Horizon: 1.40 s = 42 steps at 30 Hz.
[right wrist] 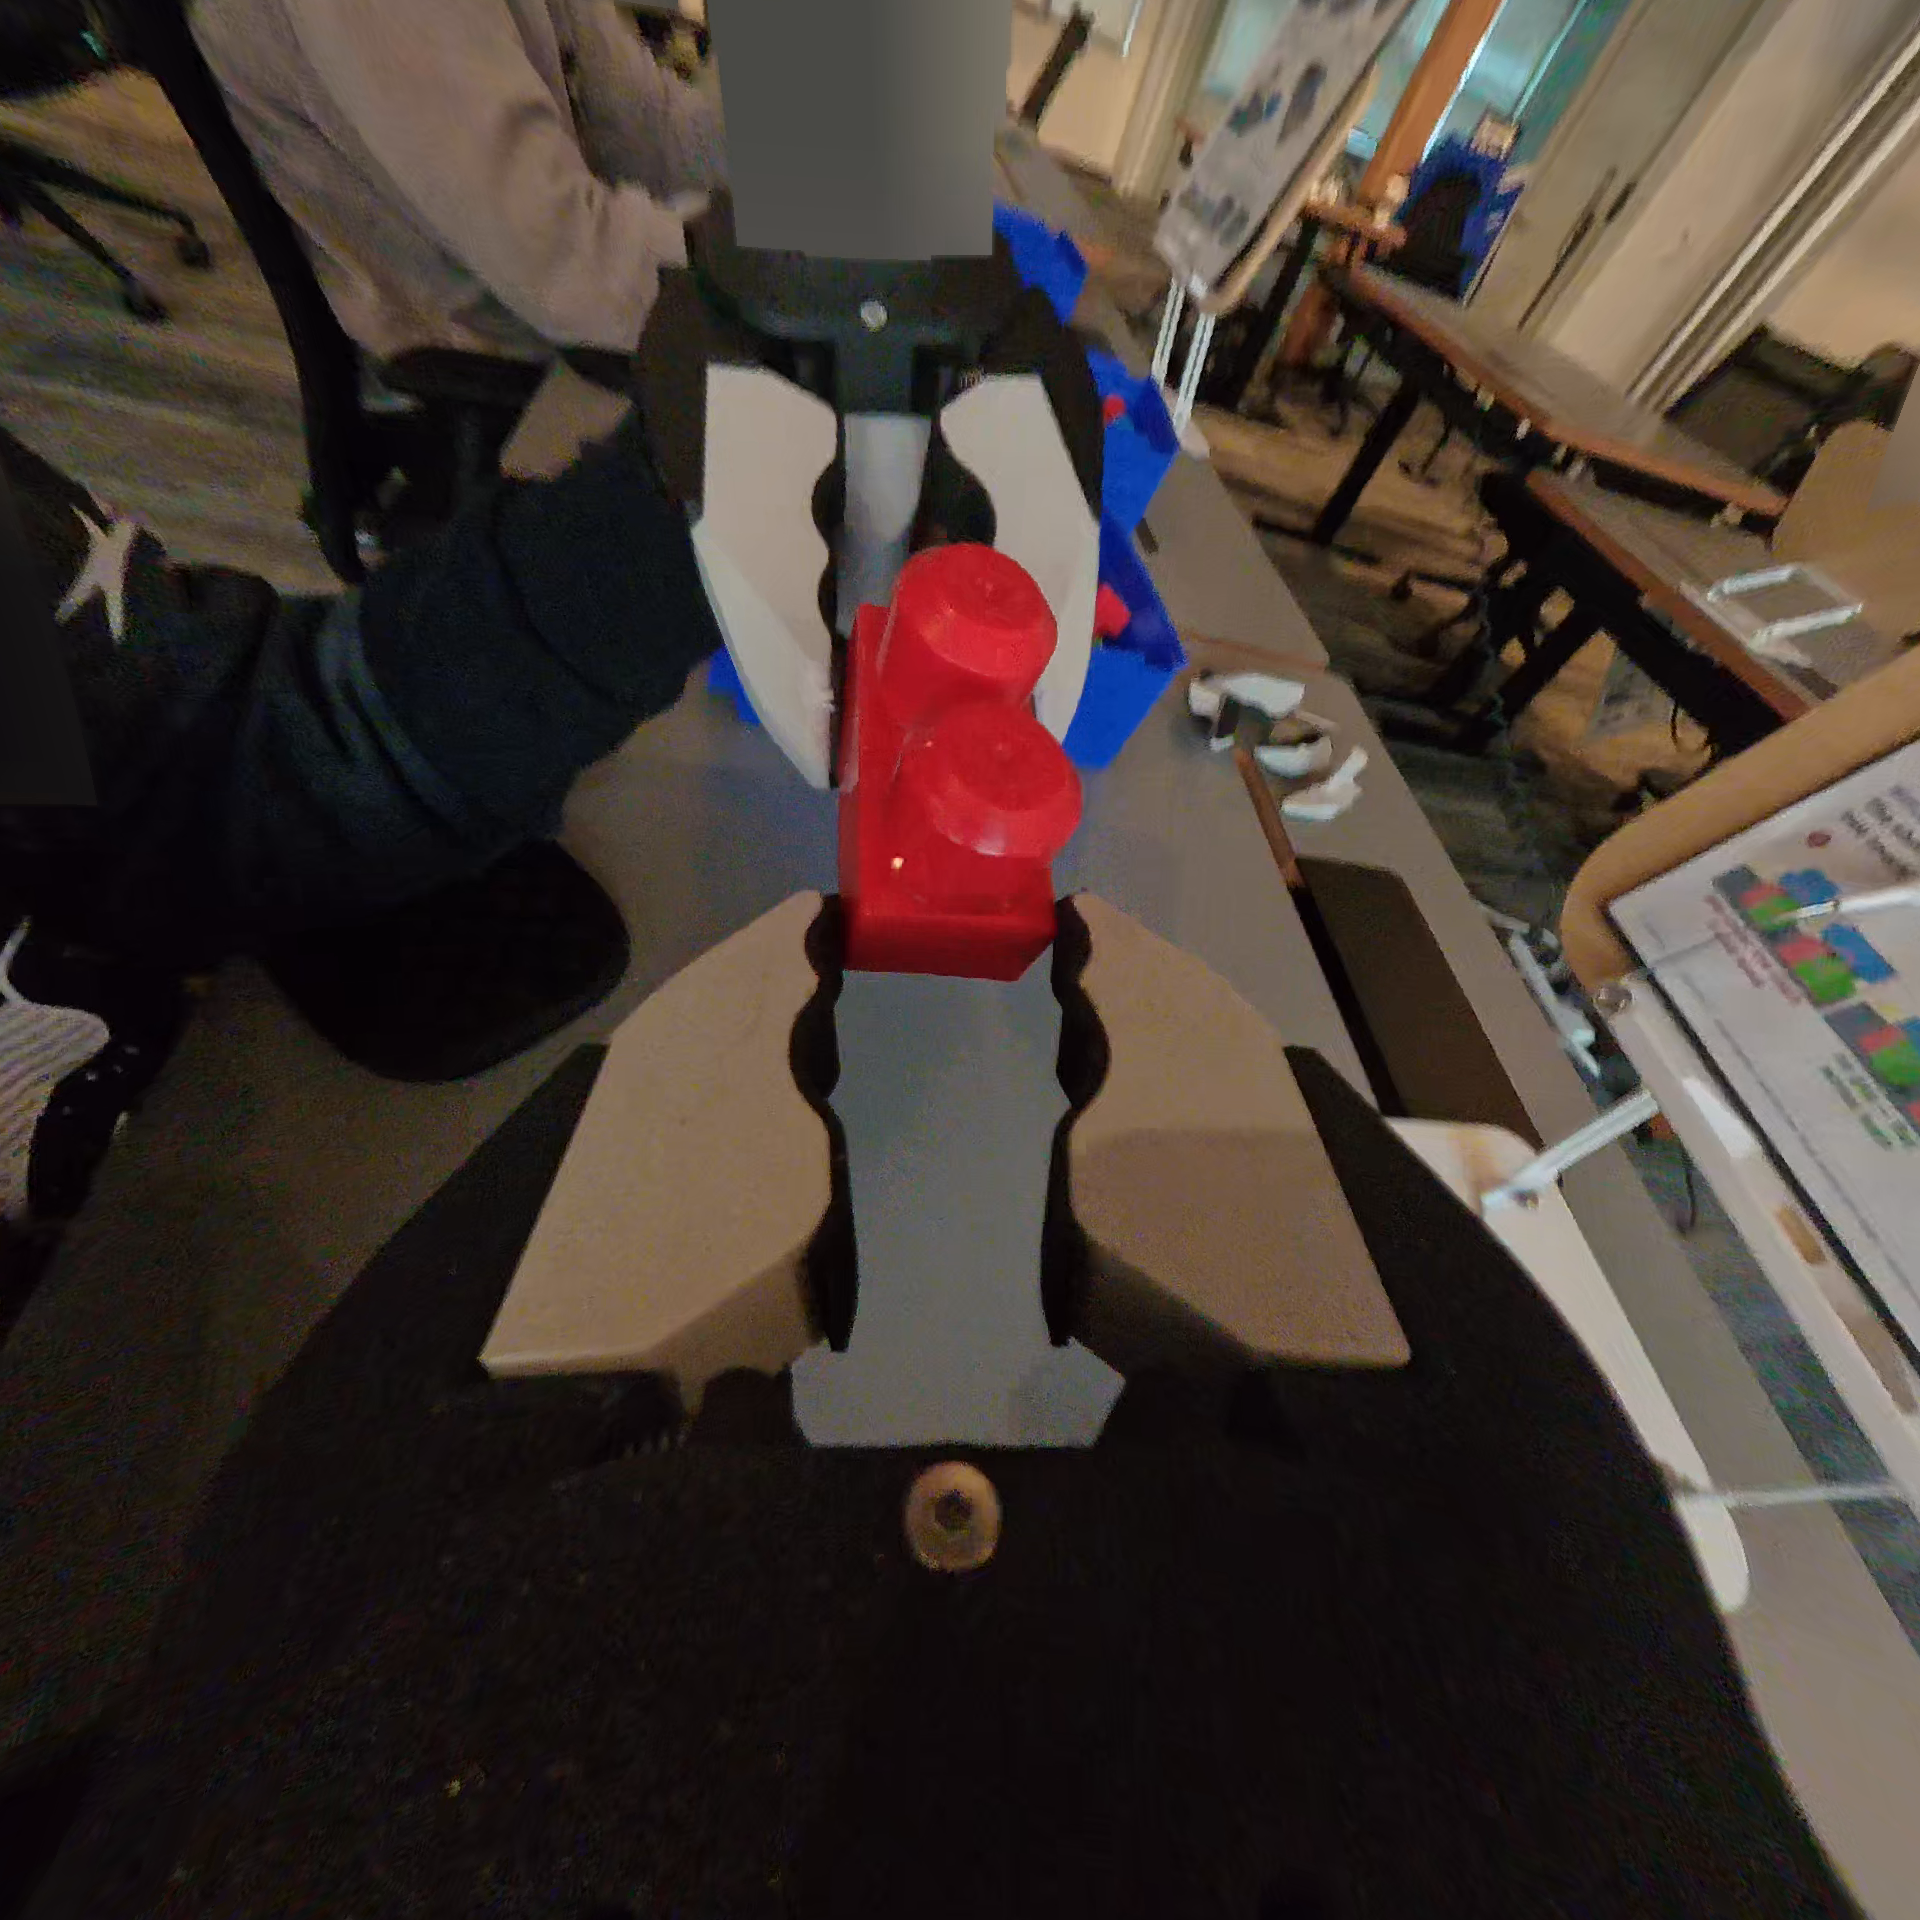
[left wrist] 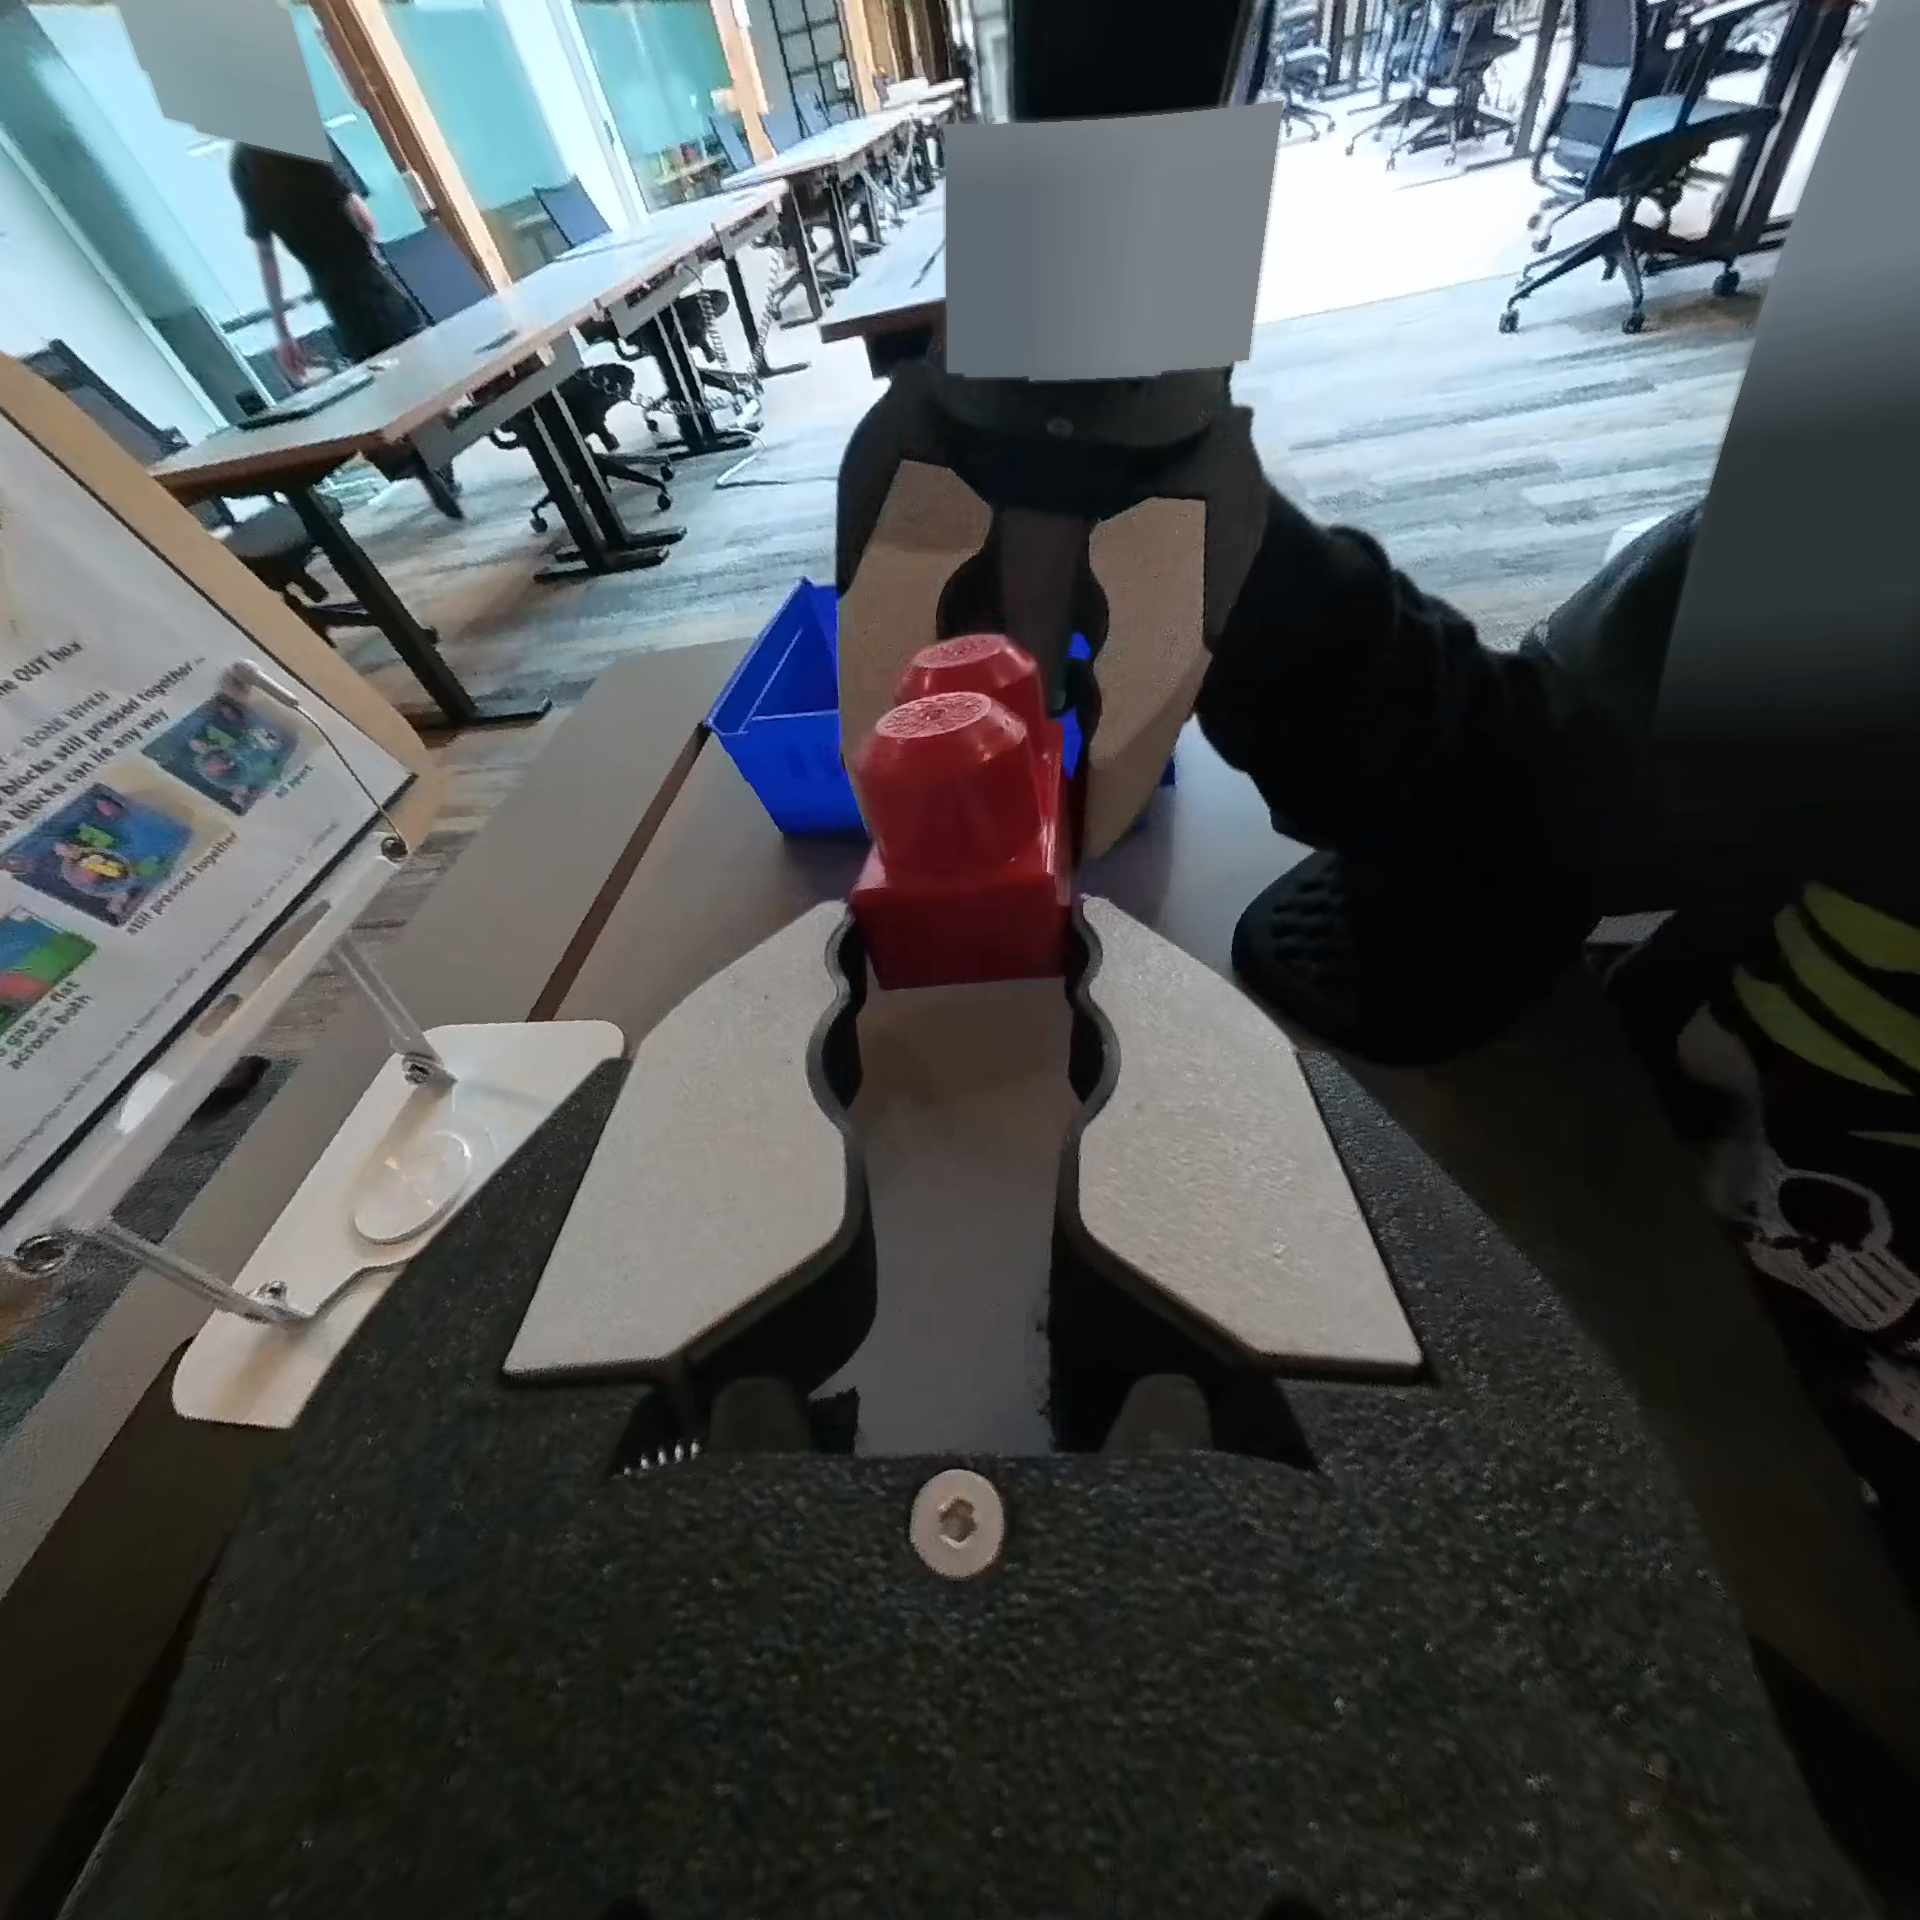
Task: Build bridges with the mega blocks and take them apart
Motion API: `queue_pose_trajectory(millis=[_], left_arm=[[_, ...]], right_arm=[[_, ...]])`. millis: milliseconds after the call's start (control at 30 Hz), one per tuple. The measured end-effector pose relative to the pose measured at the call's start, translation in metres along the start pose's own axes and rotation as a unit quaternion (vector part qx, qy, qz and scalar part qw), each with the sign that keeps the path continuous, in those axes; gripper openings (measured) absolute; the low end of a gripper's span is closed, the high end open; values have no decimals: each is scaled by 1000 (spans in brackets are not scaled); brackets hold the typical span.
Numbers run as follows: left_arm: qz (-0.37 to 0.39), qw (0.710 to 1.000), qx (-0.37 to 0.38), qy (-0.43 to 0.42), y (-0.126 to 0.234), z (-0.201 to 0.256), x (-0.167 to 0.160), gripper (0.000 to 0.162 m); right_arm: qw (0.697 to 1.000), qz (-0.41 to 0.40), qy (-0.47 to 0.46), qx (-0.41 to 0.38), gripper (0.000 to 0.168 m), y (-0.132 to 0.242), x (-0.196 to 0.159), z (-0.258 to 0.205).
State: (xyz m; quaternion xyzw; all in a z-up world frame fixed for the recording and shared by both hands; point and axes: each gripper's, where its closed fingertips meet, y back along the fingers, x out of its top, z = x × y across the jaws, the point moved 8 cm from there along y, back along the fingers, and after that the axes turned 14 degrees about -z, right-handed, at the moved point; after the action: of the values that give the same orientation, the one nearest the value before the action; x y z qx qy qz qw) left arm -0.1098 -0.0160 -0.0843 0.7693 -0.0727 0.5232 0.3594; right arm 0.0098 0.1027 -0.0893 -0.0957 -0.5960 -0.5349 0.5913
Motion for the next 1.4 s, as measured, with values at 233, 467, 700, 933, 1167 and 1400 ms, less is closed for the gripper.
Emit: queue_pose_trajectory(millis=[233, 467, 700, 933, 1167, 1400], left_arm=[[-15, 1000, -21, -9, -23, -9, -13, 37], [-30, 999, -24, -37, -27, -6, -17, 37], [-33, 998, -16, -48, -26, -5, -16, 37], [-23, 998, -11, -52, -20, -3, -13, 37], [-35, 998, 1, -48, -7, -7, -23, 55], [-17, 999, -38, -16, 29, -18, -64, 61]], right_arm=[[990, -135, 8, 42, 67, -2, -5, 0], [946, -311, 27, 88, 58, -12, 21, 8], [933, -348, 34, 85, 51, -22, 39, 6], [927, -368, 46, 60, 35, -25, 45, 5], [924, -375, 72, 30, 34, -23, 45, 0], [914, -393, 78, 60, 34, -57, 15, -27]])
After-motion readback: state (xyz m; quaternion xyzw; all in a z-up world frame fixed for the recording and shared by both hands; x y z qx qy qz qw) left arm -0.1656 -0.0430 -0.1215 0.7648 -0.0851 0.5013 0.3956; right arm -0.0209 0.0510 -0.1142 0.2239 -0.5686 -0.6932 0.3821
